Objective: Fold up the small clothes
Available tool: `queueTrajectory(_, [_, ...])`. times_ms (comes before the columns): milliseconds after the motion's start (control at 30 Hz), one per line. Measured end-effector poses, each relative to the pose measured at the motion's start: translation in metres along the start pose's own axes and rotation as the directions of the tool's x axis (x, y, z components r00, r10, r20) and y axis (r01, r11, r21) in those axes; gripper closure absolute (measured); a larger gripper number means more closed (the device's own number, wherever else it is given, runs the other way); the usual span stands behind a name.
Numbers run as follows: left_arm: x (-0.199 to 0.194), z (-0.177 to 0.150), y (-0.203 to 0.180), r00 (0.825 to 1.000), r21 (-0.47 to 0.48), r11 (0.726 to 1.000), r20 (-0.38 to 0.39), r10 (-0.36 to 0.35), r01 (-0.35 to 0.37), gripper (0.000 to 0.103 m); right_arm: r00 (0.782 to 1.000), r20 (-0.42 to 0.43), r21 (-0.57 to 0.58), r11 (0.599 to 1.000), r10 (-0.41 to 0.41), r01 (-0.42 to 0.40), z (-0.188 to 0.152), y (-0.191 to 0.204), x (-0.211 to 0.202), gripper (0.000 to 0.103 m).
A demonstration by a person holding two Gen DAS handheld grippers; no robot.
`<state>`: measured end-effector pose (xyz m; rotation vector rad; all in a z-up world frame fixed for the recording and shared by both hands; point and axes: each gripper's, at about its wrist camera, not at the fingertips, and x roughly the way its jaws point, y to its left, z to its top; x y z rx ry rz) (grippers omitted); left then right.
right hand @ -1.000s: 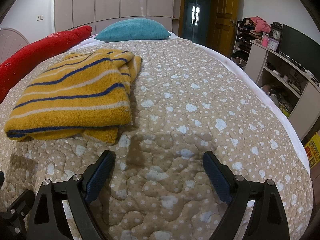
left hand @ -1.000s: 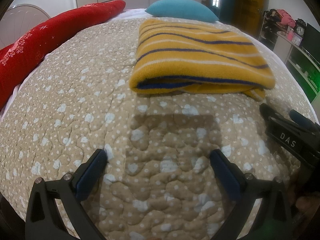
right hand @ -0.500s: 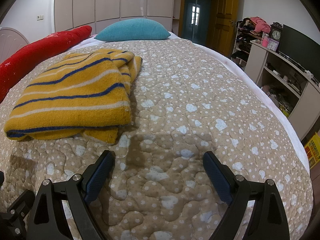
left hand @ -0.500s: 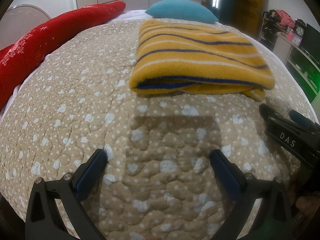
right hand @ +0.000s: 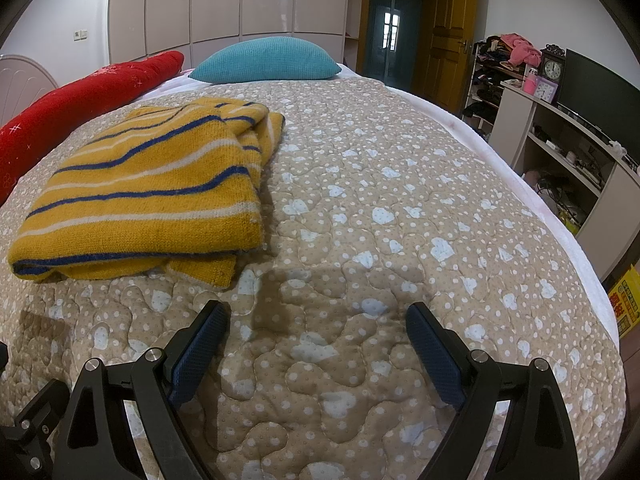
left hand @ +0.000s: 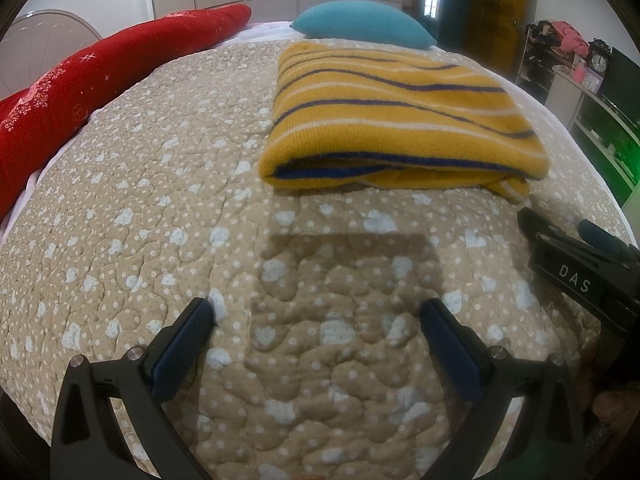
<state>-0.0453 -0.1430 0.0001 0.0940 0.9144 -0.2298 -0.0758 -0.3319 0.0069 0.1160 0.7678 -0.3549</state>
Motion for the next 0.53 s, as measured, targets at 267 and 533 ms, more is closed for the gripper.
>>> queueTrajectory(267, [-0.0002,-0.0013,-0.0002,1.0,-0.004,1.0,0.012,-0.006,0.006,0.0,1.0,0.0,-0.001,1.0,0.0,0.0,-0.0002,0.0005,0.0,0.009])
queueTrajectory(533, [-0.0006,0.0022,0.0041,0.999,-0.012,0.999,0.012,-0.037,0.038,0.0,1.0,0.003,-0.005,1.0,-0.008,0.008,-0.0002,0.001,0.001,0.009])
